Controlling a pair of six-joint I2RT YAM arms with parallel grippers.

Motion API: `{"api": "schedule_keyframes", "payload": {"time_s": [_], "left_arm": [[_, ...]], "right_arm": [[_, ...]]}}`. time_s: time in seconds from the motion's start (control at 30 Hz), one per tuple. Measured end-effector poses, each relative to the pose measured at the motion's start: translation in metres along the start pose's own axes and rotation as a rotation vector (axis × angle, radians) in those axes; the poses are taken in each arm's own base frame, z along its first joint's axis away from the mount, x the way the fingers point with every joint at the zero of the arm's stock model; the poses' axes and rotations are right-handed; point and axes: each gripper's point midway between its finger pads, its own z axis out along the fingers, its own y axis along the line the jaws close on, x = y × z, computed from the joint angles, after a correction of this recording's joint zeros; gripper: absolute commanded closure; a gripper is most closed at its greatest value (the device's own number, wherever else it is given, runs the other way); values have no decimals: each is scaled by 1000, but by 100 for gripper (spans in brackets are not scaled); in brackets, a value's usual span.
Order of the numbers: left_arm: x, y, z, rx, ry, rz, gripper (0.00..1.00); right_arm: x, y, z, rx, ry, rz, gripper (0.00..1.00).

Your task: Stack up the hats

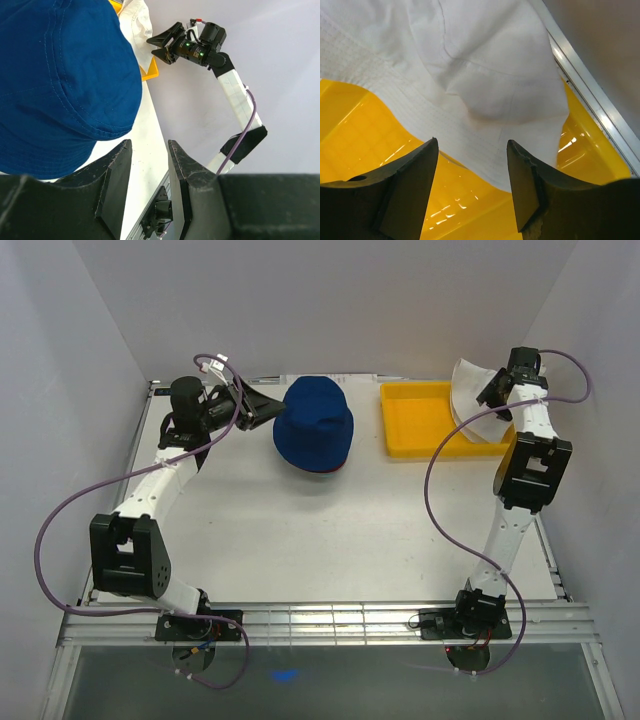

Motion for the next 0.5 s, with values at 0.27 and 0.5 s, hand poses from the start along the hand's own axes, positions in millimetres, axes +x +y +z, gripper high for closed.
{"api": "schedule_keyframes", "payload": {"time_s": [0.27, 0.5], "left_arm": [[0, -2, -1, 4, 2, 3, 54], [1, -2, 0, 3, 5, 1, 54]], "right_arm": [[-13, 0, 8, 14, -58, 21, 38], [0, -4, 29, 30, -33, 25, 41]]}}
